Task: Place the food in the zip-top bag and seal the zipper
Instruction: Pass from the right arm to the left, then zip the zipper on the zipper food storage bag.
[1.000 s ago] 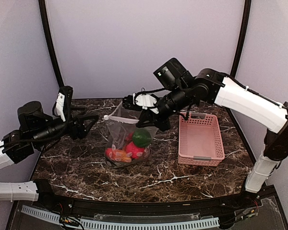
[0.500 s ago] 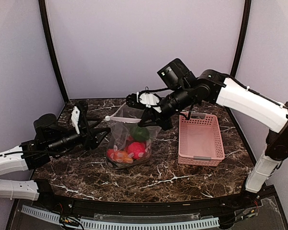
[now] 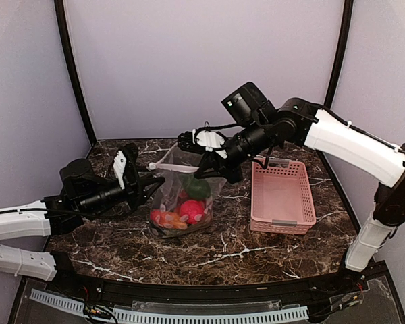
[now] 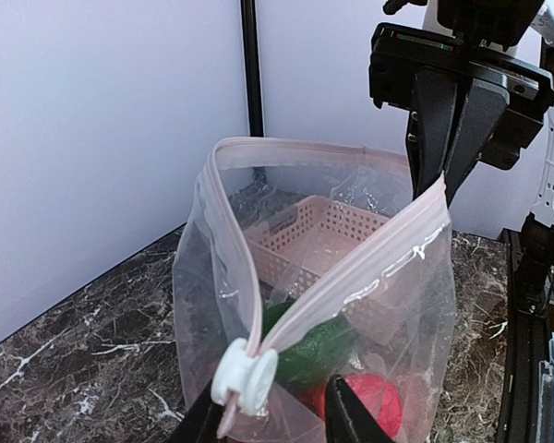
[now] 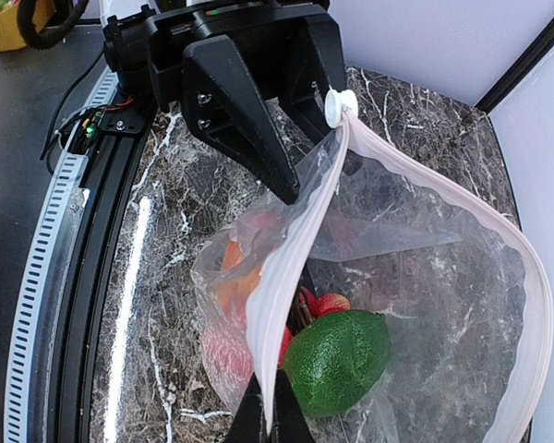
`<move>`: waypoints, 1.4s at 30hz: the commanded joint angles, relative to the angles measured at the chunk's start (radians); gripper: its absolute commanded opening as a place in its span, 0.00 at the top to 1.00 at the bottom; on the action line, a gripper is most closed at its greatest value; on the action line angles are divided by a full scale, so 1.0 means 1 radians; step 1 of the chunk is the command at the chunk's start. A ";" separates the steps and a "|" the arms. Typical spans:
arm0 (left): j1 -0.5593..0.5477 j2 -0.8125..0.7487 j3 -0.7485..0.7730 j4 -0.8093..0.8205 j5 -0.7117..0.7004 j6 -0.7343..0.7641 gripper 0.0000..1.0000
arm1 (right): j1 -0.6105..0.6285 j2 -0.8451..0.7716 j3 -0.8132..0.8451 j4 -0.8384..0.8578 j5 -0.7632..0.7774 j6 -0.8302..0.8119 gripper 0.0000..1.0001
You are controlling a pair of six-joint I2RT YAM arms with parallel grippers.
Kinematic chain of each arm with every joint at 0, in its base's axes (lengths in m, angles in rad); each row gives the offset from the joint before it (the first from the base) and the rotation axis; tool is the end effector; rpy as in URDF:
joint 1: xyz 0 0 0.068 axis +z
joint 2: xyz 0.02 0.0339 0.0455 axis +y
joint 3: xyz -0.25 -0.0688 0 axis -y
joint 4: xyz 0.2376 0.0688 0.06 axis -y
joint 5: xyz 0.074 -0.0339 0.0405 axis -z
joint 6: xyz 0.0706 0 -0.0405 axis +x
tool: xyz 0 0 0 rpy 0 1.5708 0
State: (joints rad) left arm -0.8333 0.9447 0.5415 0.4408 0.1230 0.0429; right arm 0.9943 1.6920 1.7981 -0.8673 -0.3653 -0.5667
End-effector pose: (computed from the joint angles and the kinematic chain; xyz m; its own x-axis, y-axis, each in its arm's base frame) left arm 0.1681 -0.1979 0.2835 0.0603 -0.0031 -0.9982 0.8152 0.5773 0.0475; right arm 0.1868 0.3336 0.3500 0.1789 -0.6448 -0.7431 -0.9814 -0.0639 -0.1808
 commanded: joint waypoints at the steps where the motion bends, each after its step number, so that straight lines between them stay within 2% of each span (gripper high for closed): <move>1: 0.003 0.002 0.031 0.013 0.029 0.026 0.69 | -0.003 -0.031 0.001 0.031 0.009 0.006 1.00; 11: 0.004 -0.077 0.074 -0.104 -0.021 0.065 0.98 | -0.011 -0.034 -0.008 0.031 0.021 0.004 1.00; 18: 0.004 -0.057 0.214 -0.311 -0.016 0.090 0.99 | -0.035 -0.049 -0.001 0.032 0.058 -0.010 1.00; 22: 0.004 -0.019 0.278 -0.365 0.013 0.091 0.99 | -0.039 -0.053 -0.001 0.028 0.092 -0.025 0.99; 24: 0.004 -0.002 0.301 -0.370 0.030 0.088 0.99 | -0.039 -0.050 0.011 0.018 0.094 -0.024 0.92; 28: 0.003 0.031 0.345 -0.379 0.050 0.089 0.99 | -0.038 -0.045 0.094 -0.025 0.022 -0.021 0.59; 31: 0.003 0.058 0.375 -0.396 0.065 0.094 0.99 | -0.036 -0.034 0.156 -0.026 -0.025 -0.032 0.47; 34: 0.003 0.076 0.392 -0.407 0.075 0.108 0.99 | -0.032 0.011 0.229 -0.025 -0.056 -0.026 0.44; 42: 0.003 0.073 0.396 -0.425 0.125 0.158 0.99 | 0.014 0.158 0.391 -0.020 -0.119 -0.026 0.48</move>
State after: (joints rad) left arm -0.8333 1.0298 0.9035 0.0292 0.2008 0.1600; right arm 0.9749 1.7824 2.1509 -0.8856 -0.4431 -0.5911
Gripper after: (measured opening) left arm 0.010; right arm 0.529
